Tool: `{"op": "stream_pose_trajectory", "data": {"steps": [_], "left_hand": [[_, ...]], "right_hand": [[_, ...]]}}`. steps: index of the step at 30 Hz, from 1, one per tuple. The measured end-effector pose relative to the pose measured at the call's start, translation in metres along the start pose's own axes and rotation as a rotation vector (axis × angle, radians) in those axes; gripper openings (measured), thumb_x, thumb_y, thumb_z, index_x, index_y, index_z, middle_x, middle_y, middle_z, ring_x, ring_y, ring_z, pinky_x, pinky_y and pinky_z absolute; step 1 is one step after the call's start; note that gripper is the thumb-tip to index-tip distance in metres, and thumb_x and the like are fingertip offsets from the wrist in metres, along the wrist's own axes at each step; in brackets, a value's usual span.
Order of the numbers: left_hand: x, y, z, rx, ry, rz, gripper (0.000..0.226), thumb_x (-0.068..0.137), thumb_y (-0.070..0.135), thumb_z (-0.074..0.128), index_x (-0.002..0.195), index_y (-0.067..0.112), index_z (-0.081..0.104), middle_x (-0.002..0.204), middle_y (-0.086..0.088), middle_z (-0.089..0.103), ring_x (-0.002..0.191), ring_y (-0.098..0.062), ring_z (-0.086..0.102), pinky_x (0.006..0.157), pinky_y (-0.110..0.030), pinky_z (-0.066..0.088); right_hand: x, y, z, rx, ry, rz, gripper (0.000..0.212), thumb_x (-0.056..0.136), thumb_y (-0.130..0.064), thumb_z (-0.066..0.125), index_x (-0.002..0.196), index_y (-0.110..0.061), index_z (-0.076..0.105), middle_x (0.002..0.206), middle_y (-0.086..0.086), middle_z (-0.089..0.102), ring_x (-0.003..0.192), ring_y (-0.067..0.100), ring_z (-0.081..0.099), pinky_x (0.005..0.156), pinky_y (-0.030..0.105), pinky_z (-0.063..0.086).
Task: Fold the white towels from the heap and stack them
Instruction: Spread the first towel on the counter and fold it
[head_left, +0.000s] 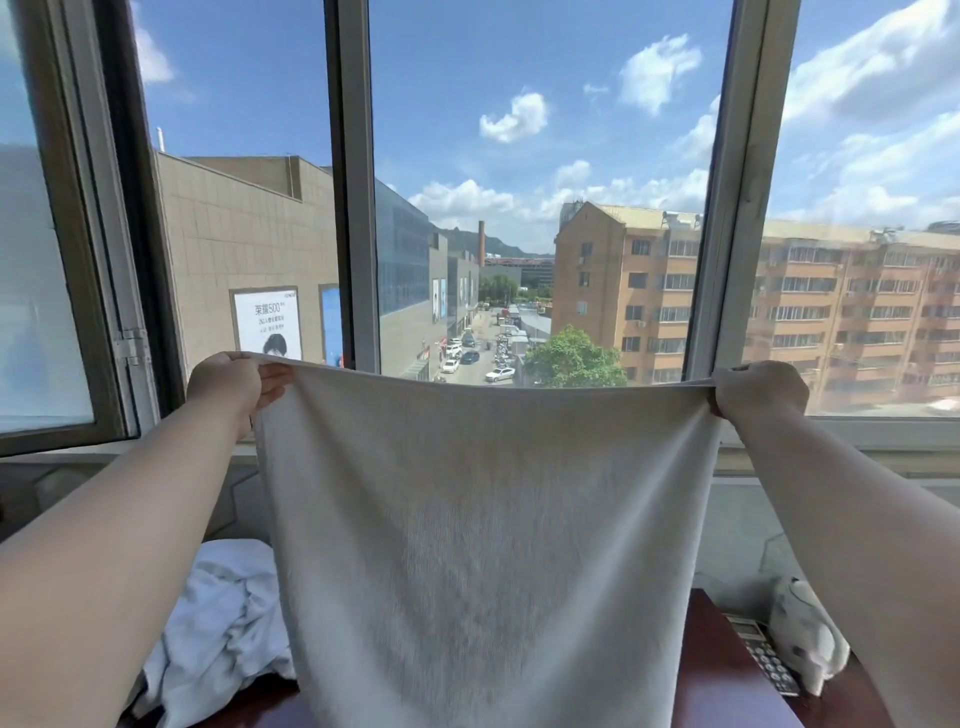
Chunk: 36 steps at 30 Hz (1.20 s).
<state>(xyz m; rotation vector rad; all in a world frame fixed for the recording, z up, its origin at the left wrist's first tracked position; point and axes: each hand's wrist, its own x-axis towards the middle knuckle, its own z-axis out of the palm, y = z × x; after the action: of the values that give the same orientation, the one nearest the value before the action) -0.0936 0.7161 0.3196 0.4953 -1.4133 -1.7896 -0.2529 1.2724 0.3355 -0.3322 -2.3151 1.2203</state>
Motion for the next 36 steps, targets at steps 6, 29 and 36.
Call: {"op": "stream_pose_trajectory", "data": {"steps": [6,29,36], "left_hand": [[-0.006,-0.011,0.011,-0.029,-0.009,-0.026,0.022,0.111,0.009,0.04,0.09,0.018,0.04,0.094,-0.019,0.069,0.083,-0.027,0.071,0.083,-0.036,0.058],[-0.007,-0.036,0.023,0.069,0.052,0.178,0.013,0.11,0.029,0.045,0.1,0.025,0.052,0.111,-0.014,0.075,0.097,-0.023,0.076,0.094,-0.041,0.059],[0.001,-0.036,0.002,0.102,0.024,0.204,0.019,0.085,0.045,0.067,0.091,0.027,0.064,0.103,-0.01,0.079,0.095,-0.025,0.078,0.096,-0.05,0.059]], "right_hand": [[0.012,0.014,0.008,0.195,-0.003,0.229,0.023,0.08,-0.024,0.061,0.086,-0.002,0.065,0.087,0.012,0.07,0.083,0.031,0.068,0.079,0.036,0.056],[0.013,0.042,0.025,0.256,0.033,-0.193,0.012,0.093,-0.029,0.068,0.102,-0.024,0.073,0.093,0.001,0.073,0.089,0.027,0.066,0.08,0.03,0.048],[-0.001,0.036,0.014,0.25,0.123,-0.149,0.024,0.09,-0.045,0.072,0.09,-0.021,0.071,0.086,0.002,0.072,0.083,0.028,0.068,0.073,0.032,0.047]]}}
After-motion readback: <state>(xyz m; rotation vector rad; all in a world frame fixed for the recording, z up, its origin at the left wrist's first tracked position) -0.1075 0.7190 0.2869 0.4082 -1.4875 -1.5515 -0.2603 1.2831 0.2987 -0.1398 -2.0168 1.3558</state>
